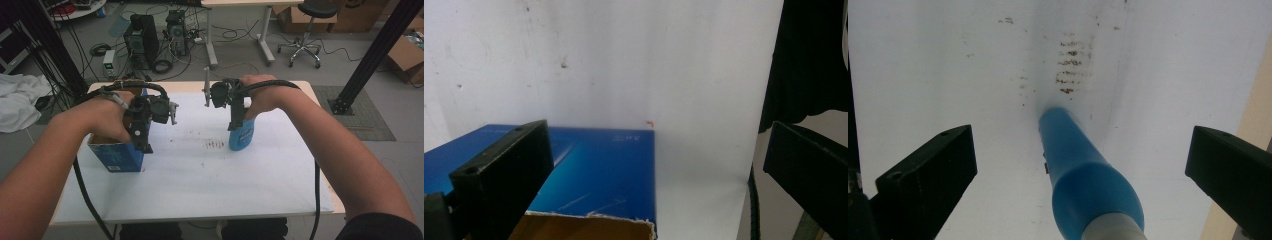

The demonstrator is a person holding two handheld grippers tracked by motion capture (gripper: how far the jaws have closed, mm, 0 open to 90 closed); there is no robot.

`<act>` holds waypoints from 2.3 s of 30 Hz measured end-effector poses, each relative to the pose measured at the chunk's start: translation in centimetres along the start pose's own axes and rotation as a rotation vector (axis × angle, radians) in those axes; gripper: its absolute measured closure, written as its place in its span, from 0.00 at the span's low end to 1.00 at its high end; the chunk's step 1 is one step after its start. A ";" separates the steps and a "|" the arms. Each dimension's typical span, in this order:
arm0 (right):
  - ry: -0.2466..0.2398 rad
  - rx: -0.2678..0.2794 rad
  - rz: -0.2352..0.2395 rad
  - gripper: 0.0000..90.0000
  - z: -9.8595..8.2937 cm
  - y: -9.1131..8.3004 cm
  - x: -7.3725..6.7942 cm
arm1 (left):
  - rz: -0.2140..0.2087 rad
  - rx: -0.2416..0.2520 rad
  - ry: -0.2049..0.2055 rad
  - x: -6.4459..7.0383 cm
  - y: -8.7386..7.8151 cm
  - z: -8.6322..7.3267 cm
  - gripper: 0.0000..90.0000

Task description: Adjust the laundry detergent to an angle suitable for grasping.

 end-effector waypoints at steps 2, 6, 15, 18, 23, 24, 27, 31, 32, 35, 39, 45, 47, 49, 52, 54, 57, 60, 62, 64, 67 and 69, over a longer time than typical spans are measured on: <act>0.005 -0.011 0.000 0.00 0.0 -0.1 -0.3 | 0.000 -0.002 0.000 0.1 0.0 0.1 0.00; -0.002 -0.005 -0.003 0.00 0.0 -0.2 -0.4 | -0.004 0.001 0.001 0.1 0.0 0.2 0.00; -0.001 -0.001 -0.008 0.00 0.0 -0.3 -0.4 | 0.010 -0.006 0.001 0.5 -0.1 -0.2 0.00; 0.000 0.002 -0.010 0.00 0.2 -0.4 -0.5 | 0.010 -0.009 -0.002 0.4 -0.2 -0.4 0.00; -0.007 0.004 -0.008 0.00 0.3 -0.4 -0.5 | 0.011 -0.008 -0.005 0.5 -0.1 -0.4 0.00; -0.009 0.003 -0.007 0.00 0.3 -0.3 -0.5 | 0.008 -0.003 -0.005 0.5 -0.1 -0.4 0.00; -0.013 0.006 -0.004 0.00 0.2 -0.3 -0.3 | 0.011 -0.002 -0.011 0.3 -0.2 -0.2 0.00; -0.017 0.022 -0.009 0.00 -0.2 -0.6 -0.4 | 0.006 -0.006 -0.006 0.4 -0.3 0.5 0.00; -0.017 0.022 -0.009 0.00 -0.2 -0.6 -0.4 | 0.006 -0.006 -0.006 0.4 -0.3 0.5 0.00; -0.026 0.035 -0.009 0.00 -0.6 -0.8 -0.3 | 0.006 -0.010 -0.003 0.5 -0.5 0.8 0.00; -0.047 0.042 -0.007 0.00 -1.1 -1.0 -0.5 | 0.010 -0.012 -0.004 0.9 -0.6 1.2 0.00; -0.101 0.058 -0.014 0.00 -1.9 -1.6 -0.6 | 0.012 -0.014 -0.029 1.3 -0.7 1.1 0.00; -0.119 0.053 -0.034 0.00 -2.3 -1.9 -0.5 | 0.013 -0.012 -0.046 1.4 -0.8 1.1 0.00; -0.142 0.068 -0.045 0.00 -2.8 -2.4 -0.4 | 0.010 -0.007 -0.057 1.5 -0.7 1.1 0.00; -0.160 0.084 -0.056 0.00 -3.2 -2.7 -0.3 | 0.009 -0.006 -0.061 1.6 -0.5 1.1 0.00; -0.164 0.104 -0.049 0.00 -4.1 -3.0 -0.1 | 0.004 -0.012 -0.075 1.8 -0.3 1.0 0.00; -0.175 0.102 -0.032 0.00 -4.7 -2.8 -0.2 | 0.000 -0.009 -0.083 1.8 -0.3 0.9 0.00; -0.183 0.069 -0.027 0.00 -5.4 -2.5 -0.2 | -0.002 -0.029 -0.071 1.9 -0.3 0.9 0.00; -0.182 0.066 -0.028 0.00 -5.6 -2.4 0.0 | 0.002 -0.044 -0.062 2.0 -0.6 0.8 0.00; -0.183 0.067 -0.028 0.00 -5.8 -2.3 0.1 | 0.000 -0.040 -0.063 2.1 -0.7 0.8 0.00; -0.193 0.067 -0.034 0.02 -6.0 -1.9 0.6 | 0.008 -0.028 -0.060 2.1 -1.2 0.8 0.00; -0.202 0.069 -0.032 0.03 -6.0 -1.8 0.7 | 0.005 -0.019 -0.071 2.1 -1.2 0.8 0.00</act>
Point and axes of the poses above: each handheld gripper's, and its own axes: y roughly forward along the jaws, z roughly out of its top, x roughly to its right, the point moved 8 cm from there along y, roughly forward along the jaws, and after that the axes turned 11 degrees about -x, right-handed, at the moved point
